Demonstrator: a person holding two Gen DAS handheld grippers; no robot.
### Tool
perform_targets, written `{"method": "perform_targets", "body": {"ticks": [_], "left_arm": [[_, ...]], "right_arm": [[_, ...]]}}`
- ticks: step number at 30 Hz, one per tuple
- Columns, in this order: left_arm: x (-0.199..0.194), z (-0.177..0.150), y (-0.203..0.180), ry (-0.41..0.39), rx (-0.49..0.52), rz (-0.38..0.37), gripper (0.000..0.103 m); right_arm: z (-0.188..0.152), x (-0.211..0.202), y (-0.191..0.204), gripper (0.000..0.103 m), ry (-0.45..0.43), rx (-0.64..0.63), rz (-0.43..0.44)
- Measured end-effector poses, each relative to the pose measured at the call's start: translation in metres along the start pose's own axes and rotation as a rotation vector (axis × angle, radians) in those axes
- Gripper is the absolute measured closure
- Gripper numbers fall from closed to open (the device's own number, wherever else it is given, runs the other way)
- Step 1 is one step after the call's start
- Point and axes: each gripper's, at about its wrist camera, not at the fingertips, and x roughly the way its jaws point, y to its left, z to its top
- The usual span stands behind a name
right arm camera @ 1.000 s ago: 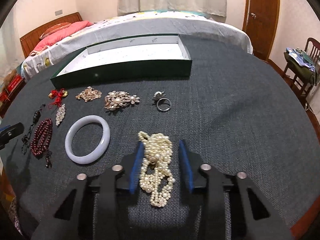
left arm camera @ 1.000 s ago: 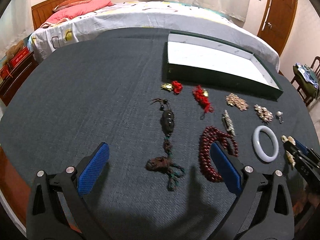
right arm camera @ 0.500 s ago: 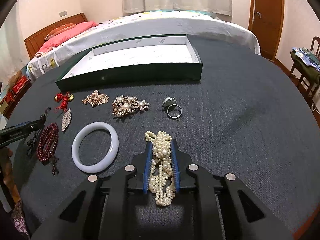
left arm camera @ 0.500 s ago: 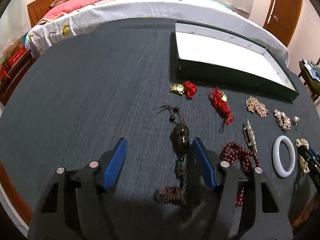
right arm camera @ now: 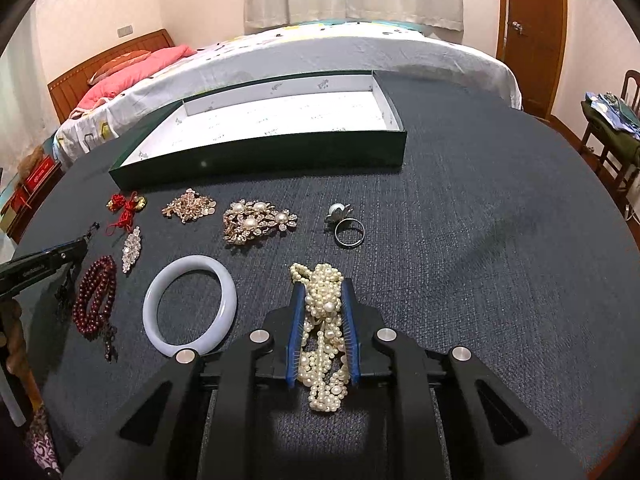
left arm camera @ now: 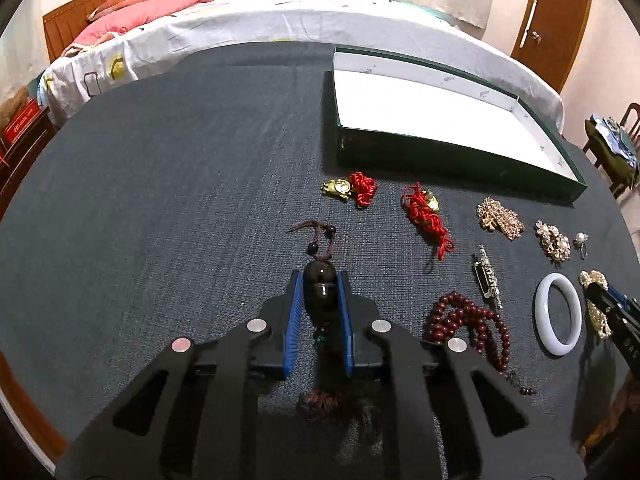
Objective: Organize jewelry
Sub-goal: 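Grasp the pearl necklace with the right tool while the left tool grasps the black bead pendant, then carry the pearls and pendant into the white tray while both tools open to release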
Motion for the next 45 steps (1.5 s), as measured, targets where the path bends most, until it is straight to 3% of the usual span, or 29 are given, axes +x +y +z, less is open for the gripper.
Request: {"method": "perform_targets", "body": {"ticks": [13, 30, 45], "left_arm": [[-0.014, -0.002, -0.001, -0.028, -0.009, -0.006, 0.086], [-0.047, 0.004, -0.008, -0.105, 0.000, -0.033, 0.086], [-0.067, 0.050, -0.037, -0.194, 0.044, -0.092, 0.086]], "right_arm": [[0.004, -0.006, 0.000, 0.092, -0.012, 0.012, 0.023], [0.018, -0.036, 0.003, 0.093, -0.089, 0.017, 0.037], [0.085, -0.052, 0.013, 0.093, -0.229, -0.005, 0.081]]}}
